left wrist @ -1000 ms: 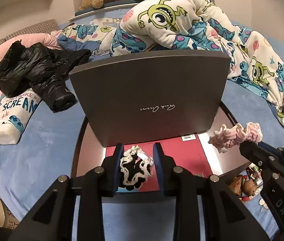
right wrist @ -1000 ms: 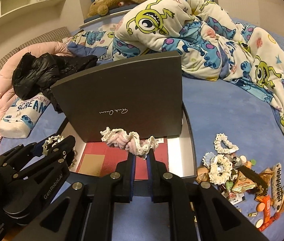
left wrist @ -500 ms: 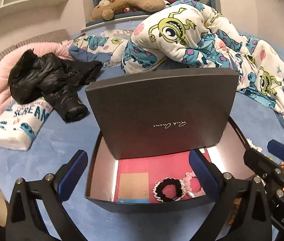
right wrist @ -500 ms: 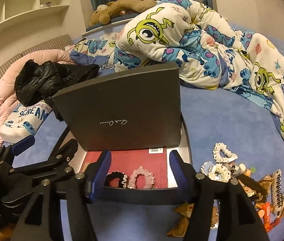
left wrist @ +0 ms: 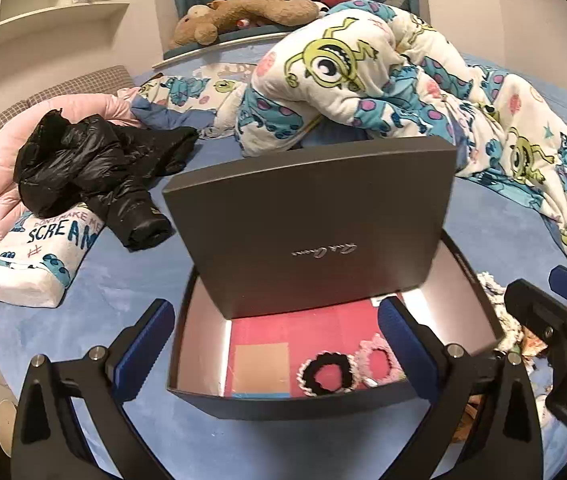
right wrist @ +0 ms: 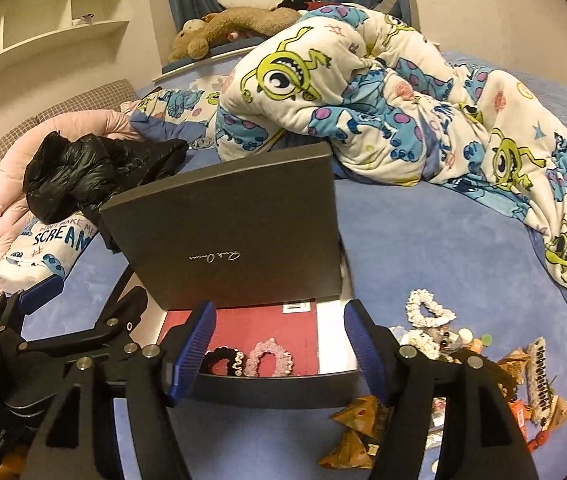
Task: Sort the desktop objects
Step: 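Move both open tools back over the item pile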
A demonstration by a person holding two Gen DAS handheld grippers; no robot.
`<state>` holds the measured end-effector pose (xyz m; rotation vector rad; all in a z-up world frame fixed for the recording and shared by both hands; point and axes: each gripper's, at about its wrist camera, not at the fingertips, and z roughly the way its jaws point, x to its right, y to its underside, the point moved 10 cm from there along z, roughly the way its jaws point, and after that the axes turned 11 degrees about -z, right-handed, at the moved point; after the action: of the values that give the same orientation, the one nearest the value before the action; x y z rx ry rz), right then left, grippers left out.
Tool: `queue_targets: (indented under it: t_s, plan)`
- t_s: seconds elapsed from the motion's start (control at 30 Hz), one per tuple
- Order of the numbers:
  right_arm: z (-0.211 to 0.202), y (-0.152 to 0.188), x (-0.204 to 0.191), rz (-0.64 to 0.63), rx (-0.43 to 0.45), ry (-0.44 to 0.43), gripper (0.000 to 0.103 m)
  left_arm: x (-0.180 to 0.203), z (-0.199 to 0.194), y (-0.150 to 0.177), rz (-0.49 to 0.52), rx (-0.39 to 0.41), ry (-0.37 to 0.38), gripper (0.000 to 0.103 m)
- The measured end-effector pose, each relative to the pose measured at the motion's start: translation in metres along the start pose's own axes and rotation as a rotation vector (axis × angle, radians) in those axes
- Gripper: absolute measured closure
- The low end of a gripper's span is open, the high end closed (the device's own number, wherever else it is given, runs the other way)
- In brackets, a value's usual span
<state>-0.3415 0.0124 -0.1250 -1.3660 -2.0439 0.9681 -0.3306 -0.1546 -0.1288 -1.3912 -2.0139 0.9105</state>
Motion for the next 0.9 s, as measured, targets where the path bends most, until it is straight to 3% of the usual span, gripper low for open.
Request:
queue_targets:
  t_s: [0.27,0.43,0.9]
  plan:
    - [-0.019,0.014,0.029,0.003,-0.022,0.066,0.035,0.037,-0.02,0.015,-0.004,-0.011,0.06,0.0]
    - [-0.036,0.028,0.057,0.036,-0.027,0.102,0.035,0.075,-0.028,0.029,0.0,-0.031,0.142,0.0]
    - [-0.093,0.094,0.186,0.156,-0.082,0.3,0.033,0.187,-0.053,0.076,0.071,-0.08,0.29,0.0]
